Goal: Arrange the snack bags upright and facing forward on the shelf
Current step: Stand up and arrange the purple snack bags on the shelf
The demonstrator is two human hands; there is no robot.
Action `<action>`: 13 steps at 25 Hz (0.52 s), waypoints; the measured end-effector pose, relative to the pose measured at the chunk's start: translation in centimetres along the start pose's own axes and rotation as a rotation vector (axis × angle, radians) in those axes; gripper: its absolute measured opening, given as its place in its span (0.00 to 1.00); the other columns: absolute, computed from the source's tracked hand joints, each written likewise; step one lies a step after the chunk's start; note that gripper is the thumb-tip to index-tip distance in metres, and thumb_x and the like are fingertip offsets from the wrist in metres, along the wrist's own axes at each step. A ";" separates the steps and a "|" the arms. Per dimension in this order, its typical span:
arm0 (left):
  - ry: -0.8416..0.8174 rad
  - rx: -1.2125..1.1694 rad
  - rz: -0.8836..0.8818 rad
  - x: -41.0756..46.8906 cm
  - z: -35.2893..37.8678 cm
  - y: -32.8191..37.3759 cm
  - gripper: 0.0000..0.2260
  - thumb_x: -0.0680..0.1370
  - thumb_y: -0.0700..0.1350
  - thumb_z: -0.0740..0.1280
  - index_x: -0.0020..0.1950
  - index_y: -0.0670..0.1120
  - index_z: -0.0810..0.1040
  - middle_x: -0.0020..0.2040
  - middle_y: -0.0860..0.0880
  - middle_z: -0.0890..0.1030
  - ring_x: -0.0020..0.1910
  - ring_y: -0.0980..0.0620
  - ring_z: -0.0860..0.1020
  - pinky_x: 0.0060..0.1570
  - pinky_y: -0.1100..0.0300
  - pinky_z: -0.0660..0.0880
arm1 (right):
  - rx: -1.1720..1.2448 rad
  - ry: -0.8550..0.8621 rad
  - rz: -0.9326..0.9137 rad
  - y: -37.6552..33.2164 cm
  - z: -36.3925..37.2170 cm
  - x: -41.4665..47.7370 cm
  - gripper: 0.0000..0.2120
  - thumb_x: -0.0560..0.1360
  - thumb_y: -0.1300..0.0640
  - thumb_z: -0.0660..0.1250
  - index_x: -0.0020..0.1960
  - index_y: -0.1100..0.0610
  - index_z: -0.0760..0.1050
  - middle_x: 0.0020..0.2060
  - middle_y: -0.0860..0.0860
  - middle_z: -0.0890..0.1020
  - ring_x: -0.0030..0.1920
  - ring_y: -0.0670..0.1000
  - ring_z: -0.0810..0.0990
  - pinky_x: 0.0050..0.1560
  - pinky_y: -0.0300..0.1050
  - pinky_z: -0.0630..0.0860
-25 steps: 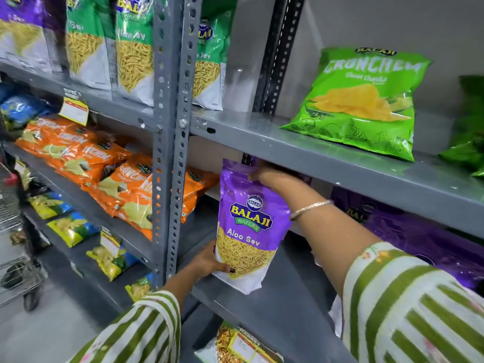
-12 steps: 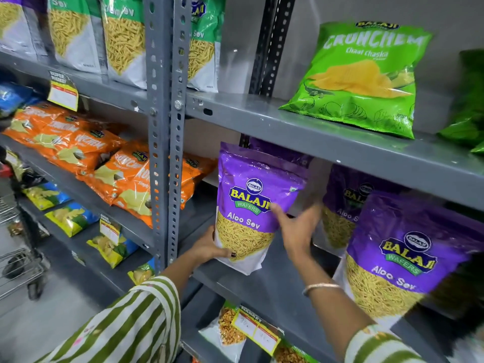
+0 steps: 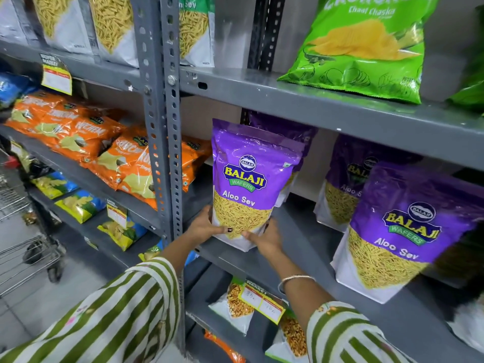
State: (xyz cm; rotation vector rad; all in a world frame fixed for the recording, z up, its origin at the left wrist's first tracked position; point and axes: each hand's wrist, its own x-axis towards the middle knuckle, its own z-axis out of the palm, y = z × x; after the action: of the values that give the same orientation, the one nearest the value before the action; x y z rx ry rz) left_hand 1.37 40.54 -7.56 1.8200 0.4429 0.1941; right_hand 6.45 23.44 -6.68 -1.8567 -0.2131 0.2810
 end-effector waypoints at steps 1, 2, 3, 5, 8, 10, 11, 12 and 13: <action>0.001 -0.017 0.002 -0.3 0.3 -0.1 0.39 0.67 0.38 0.76 0.72 0.41 0.58 0.69 0.41 0.72 0.63 0.47 0.72 0.59 0.58 0.69 | -0.028 0.017 0.007 0.3 -0.6 -0.4 0.41 0.64 0.61 0.77 0.70 0.65 0.59 0.68 0.61 0.70 0.68 0.60 0.69 0.68 0.57 0.69; 0.017 -0.027 0.006 -0.7 0.9 -0.1 0.42 0.66 0.41 0.77 0.73 0.42 0.55 0.70 0.41 0.70 0.66 0.46 0.71 0.64 0.55 0.68 | -0.091 0.089 0.003 0.6 -1.7 -1.2 0.43 0.64 0.57 0.78 0.71 0.64 0.58 0.69 0.61 0.68 0.69 0.60 0.68 0.68 0.56 0.69; 0.080 -0.002 0.017 -1.4 1.6 0.1 0.45 0.66 0.44 0.77 0.75 0.43 0.53 0.72 0.42 0.68 0.69 0.45 0.69 0.68 0.50 0.67 | -0.166 0.211 -0.018 1.0 -3.1 -2.2 0.42 0.64 0.54 0.78 0.69 0.63 0.60 0.67 0.61 0.70 0.67 0.60 0.69 0.66 0.54 0.69; 0.339 0.195 0.157 -3.5 3.6 0.4 0.46 0.66 0.53 0.74 0.75 0.42 0.53 0.74 0.41 0.63 0.73 0.42 0.62 0.71 0.43 0.62 | -0.299 0.510 -0.106 2.3 -6.7 -4.9 0.37 0.62 0.49 0.78 0.63 0.64 0.67 0.59 0.61 0.74 0.61 0.61 0.71 0.62 0.55 0.69; 0.501 0.625 0.547 -7.1 8.9 1.3 0.39 0.70 0.63 0.62 0.71 0.39 0.60 0.71 0.37 0.67 0.71 0.41 0.60 0.68 0.44 0.62 | -0.426 0.862 -0.117 5.2 -12.4 -8.5 0.36 0.58 0.47 0.79 0.56 0.68 0.70 0.49 0.64 0.76 0.53 0.65 0.73 0.56 0.54 0.66; 0.365 0.765 0.689 -8.2 13.6 2.5 0.37 0.70 0.64 0.59 0.70 0.40 0.62 0.69 0.38 0.72 0.69 0.42 0.63 0.67 0.48 0.62 | -0.453 0.954 -0.020 6.6 -16.4 -9.7 0.39 0.55 0.46 0.80 0.55 0.69 0.71 0.48 0.67 0.76 0.52 0.66 0.74 0.53 0.52 0.62; 0.238 0.715 0.683 -8.5 15.9 3.4 0.37 0.69 0.62 0.63 0.71 0.41 0.62 0.70 0.39 0.71 0.70 0.42 0.63 0.69 0.49 0.61 | -0.416 0.954 0.028 7.0 -18.5 -9.8 0.41 0.54 0.47 0.80 0.56 0.70 0.71 0.49 0.68 0.76 0.54 0.66 0.73 0.54 0.53 0.62; 0.114 0.585 0.627 -8.4 18.3 4.6 0.39 0.68 0.58 0.69 0.73 0.40 0.60 0.72 0.41 0.67 0.72 0.43 0.62 0.71 0.51 0.59 | -0.328 0.935 0.065 7.3 -20.7 -9.5 0.42 0.55 0.50 0.81 0.59 0.71 0.69 0.53 0.68 0.75 0.57 0.66 0.72 0.57 0.54 0.62; -0.027 0.437 0.499 -8.0 20.3 5.7 0.43 0.67 0.53 0.73 0.74 0.41 0.56 0.75 0.42 0.62 0.74 0.45 0.61 0.72 0.53 0.58 | -0.214 0.882 0.086 7.4 -22.7 -8.9 0.43 0.56 0.55 0.82 0.62 0.71 0.66 0.57 0.68 0.74 0.60 0.65 0.71 0.60 0.55 0.63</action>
State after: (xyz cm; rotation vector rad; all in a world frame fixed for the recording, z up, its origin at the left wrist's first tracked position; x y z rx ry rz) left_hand 2.35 17.98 -7.33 2.3402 -0.0038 0.4405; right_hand 4.73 -1.99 -6.57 -2.0285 0.4587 -0.5276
